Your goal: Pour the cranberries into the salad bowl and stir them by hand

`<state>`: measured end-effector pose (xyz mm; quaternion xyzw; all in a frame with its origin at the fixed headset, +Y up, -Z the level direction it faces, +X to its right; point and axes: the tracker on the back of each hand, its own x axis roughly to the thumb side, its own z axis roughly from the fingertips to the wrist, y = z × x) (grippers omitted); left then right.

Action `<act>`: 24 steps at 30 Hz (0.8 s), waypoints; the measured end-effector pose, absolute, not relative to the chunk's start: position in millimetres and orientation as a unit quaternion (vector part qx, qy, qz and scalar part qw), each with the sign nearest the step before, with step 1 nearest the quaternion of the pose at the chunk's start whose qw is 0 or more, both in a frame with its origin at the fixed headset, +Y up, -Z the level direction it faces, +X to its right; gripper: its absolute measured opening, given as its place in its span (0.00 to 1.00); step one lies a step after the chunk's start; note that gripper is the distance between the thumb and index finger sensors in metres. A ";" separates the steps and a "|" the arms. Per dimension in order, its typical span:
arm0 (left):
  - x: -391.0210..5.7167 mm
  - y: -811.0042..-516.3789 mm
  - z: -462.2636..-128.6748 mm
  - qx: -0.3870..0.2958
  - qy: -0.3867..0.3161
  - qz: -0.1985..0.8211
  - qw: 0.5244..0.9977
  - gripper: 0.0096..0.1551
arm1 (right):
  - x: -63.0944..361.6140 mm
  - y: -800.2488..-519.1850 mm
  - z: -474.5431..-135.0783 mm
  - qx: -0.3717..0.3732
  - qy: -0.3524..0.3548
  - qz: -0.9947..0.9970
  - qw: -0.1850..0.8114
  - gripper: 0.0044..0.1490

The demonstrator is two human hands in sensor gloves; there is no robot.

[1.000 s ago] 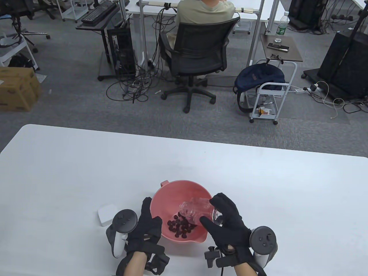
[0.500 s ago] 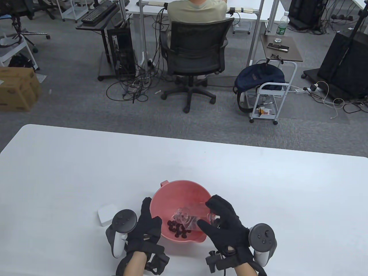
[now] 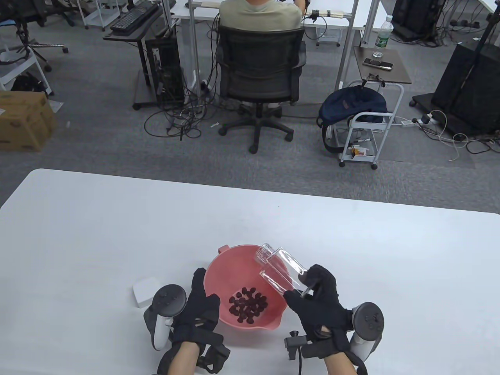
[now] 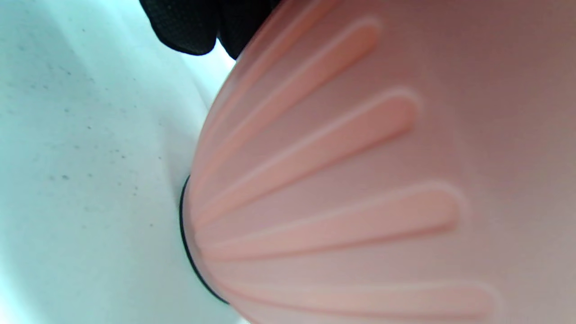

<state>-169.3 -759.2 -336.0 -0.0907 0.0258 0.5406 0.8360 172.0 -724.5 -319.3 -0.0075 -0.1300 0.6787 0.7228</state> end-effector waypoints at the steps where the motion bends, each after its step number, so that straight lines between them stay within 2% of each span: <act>1: -169.2 -759.2 -335.9 -0.090 0.026 0.540 0.836 0.47 | 173.6 -725.8 -320.1 -0.010 -0.123 0.674 0.729 0.58; 5: -169.4 -759.9 -336.4 -0.090 0.026 0.540 0.837 0.47 | 180.7 -732.0 -322.3 -0.041 -0.117 0.675 0.727 0.69; 6: -169.4 -759.8 -336.5 -0.091 0.026 0.540 0.836 0.47 | 181.6 -733.8 -323.4 -0.044 -0.111 0.670 0.733 0.68; 9: -169.2 -759.8 -336.7 -0.091 0.026 0.540 0.836 0.47 | 181.9 -741.1 -324.9 -0.069 -0.092 0.635 0.764 0.59; 16: -169.7 -760.1 -336.0 -0.091 0.027 0.541 0.836 0.47 | 183.1 -747.7 -323.9 -0.090 -0.093 0.660 0.740 0.57; 20: -169.8 -760.1 -335.3 -0.091 0.027 0.541 0.835 0.47 | 185.0 -746.7 -323.0 -0.094 -0.097 0.647 0.751 0.58; 24: -170.0 -760.2 -335.1 -0.091 0.028 0.543 0.835 0.47 | 186.2 -745.3 -324.4 -0.084 -0.092 0.652 0.748 0.68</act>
